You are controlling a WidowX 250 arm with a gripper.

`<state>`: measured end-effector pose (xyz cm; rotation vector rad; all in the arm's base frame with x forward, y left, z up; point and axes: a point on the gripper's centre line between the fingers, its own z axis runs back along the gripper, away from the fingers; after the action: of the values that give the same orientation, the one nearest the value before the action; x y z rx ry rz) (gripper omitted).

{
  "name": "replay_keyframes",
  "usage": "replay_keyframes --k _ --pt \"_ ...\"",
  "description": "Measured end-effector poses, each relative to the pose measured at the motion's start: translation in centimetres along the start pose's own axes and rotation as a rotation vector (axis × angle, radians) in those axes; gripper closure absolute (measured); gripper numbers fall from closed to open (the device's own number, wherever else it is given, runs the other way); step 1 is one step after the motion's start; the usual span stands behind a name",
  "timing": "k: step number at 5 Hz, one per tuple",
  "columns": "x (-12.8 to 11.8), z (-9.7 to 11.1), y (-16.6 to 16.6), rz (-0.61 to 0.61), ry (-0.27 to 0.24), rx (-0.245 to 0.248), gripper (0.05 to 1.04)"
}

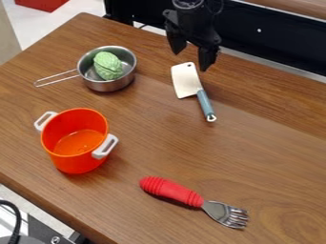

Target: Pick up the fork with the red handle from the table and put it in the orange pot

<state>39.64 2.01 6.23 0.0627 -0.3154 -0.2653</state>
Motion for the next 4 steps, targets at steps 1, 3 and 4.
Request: replay_keyframes --k 1,3,4 --pt "-1.0 -1.4 -0.5 -0.001 0.043 -0.018 0.082" --pt "-4.3 -0.4 -2.7 -0.172 0.067 -0.088 0.082" --pt "-5.7 1.1 -4.0 -0.263 0.065 -0.15 0.082"
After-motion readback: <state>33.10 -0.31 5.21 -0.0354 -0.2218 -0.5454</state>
